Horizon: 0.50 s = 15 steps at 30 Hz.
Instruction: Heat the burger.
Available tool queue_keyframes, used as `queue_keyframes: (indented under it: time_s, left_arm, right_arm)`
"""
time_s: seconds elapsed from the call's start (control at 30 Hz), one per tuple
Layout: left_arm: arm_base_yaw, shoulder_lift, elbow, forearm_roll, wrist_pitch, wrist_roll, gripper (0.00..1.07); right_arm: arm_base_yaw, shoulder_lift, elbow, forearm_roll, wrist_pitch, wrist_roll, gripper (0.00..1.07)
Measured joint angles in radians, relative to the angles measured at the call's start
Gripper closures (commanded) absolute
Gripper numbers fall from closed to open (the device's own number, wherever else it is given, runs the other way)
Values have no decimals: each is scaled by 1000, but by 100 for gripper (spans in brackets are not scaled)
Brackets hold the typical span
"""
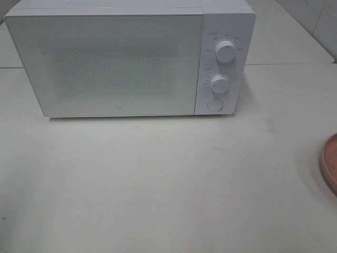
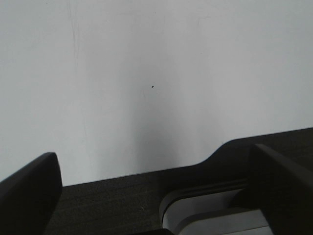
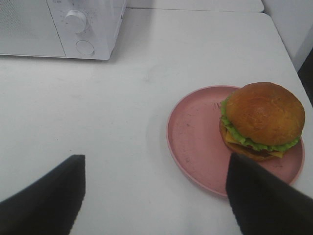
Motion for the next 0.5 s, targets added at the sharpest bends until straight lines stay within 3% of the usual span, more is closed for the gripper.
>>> queue_keyframes:
  time_s: [0.17, 0.43, 0.5]
  left_arm:
    - [0, -130, 55, 11, -47, 0, 9]
    - [0, -280, 58, 10, -62, 1, 9]
    - [3, -378, 59, 5, -65, 1, 9]
  right_arm:
    - [0, 0, 0, 0, 0, 0, 31]
    - [0, 0, 0, 0, 0, 0, 31]
    - [0, 0, 0, 0, 0, 0, 31]
